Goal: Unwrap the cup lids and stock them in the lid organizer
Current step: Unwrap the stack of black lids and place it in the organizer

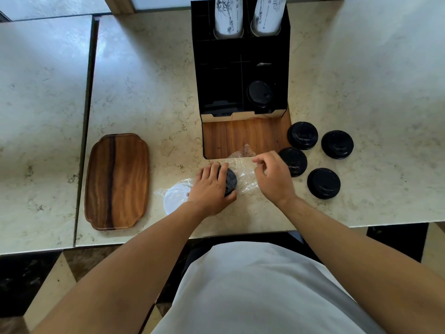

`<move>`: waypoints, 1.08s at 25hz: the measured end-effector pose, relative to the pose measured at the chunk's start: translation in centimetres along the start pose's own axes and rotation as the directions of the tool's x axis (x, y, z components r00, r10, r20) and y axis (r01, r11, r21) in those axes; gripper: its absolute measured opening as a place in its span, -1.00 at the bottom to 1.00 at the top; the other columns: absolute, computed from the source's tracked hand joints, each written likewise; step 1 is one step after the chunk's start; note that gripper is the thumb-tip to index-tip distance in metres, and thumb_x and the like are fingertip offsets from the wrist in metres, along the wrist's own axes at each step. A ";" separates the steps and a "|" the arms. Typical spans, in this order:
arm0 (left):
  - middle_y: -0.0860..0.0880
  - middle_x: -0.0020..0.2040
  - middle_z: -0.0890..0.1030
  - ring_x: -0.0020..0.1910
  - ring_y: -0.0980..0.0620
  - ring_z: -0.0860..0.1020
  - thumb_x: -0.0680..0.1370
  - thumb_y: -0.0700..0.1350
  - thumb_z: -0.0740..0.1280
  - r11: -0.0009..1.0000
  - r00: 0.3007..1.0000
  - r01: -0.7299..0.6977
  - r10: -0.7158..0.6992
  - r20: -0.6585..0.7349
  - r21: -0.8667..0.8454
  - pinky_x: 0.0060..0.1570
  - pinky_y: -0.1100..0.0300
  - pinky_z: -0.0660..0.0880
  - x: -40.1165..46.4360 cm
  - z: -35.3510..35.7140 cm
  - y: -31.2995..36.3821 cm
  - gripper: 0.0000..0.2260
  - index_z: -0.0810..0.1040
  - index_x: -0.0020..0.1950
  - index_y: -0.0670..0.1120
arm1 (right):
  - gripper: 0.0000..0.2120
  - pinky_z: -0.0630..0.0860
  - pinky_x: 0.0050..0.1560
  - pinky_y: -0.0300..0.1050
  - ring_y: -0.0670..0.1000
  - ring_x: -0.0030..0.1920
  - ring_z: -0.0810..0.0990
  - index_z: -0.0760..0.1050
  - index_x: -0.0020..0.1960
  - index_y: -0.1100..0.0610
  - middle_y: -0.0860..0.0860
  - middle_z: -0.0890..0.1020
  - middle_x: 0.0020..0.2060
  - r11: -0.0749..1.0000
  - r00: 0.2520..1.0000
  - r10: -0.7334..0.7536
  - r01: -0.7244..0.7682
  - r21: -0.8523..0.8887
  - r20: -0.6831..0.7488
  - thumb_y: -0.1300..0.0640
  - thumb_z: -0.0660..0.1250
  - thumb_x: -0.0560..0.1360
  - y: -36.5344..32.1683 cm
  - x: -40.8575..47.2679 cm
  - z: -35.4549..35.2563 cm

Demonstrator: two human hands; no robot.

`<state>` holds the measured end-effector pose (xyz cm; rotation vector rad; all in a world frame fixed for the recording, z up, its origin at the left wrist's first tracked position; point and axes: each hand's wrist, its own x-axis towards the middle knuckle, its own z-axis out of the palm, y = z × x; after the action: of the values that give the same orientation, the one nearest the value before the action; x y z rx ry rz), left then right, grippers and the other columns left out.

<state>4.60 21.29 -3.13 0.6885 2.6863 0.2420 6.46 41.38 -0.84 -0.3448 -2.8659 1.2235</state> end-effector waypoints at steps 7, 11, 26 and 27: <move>-0.18 0.51 0.27 0.48 -0.21 0.27 0.56 0.28 0.27 0.993 0.999 0.027 -0.023 0.036 -0.116 0.51 -0.09 0.19 0.3 -0.5 0.1 -0.20 0.09 0.62 -0.14 | -0.65 0.51 0.39 0.04 0.10 0.31 0.58 0.49 0.43 0.20 0.13 0.61 0.32 0.953 0.929 0.292 -0.302 0.009 0.225 0.23 0.17 0.68 -1.1 1.9 1.9; -0.14 0.51 0.18 0.46 -0.17 0.29 0.44 0.29 0.45 0.947 0.996 0.087 -0.078 0.041 -0.309 0.45 -0.09 0.36 -0.4 -1.5 0.3 -0.05 0.04 0.62 -0.08 | -0.71 0.65 -0.02 -0.03 0.17 0.04 0.72 0.56 0.29 0.22 0.13 0.68 0.01 0.797 0.804 0.481 -0.567 0.208 0.350 0.29 0.14 0.66 -1.1 3.1 1.8; -0.12 0.28 0.52 0.23 -0.17 0.49 0.32 0.45 0.34 0.994 0.984 0.113 -0.111 -0.140 0.007 0.25 -0.05 0.40 -2.0 0.2 -2.5 -0.02 0.31 0.52 -0.20 | -0.72 0.67 -0.34 -0.20 0.12 -0.20 0.76 0.61 0.18 0.39 0.25 0.73 -0.11 0.695 0.595 0.379 -0.689 0.207 0.708 0.30 0.49 0.51 -1.2 5.7 0.7; -0.12 0.27 0.53 0.21 -0.17 0.50 0.33 0.45 0.34 0.993 0.982 0.121 -0.120 -0.149 -0.001 0.22 -0.05 0.42 -1.9 0.3 -2.5 -0.04 0.33 0.51 -0.20 | -0.69 0.66 -0.34 -0.21 0.14 -0.17 0.76 0.62 0.17 0.39 0.26 0.74 -0.10 0.717 0.591 0.360 -0.670 0.191 0.722 0.27 0.52 0.49 -1.4 5.8 0.9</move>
<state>5.18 18.17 -3.45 0.5257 2.8600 0.2609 0.46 40.98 -0.94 -1.0144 -2.8835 2.5212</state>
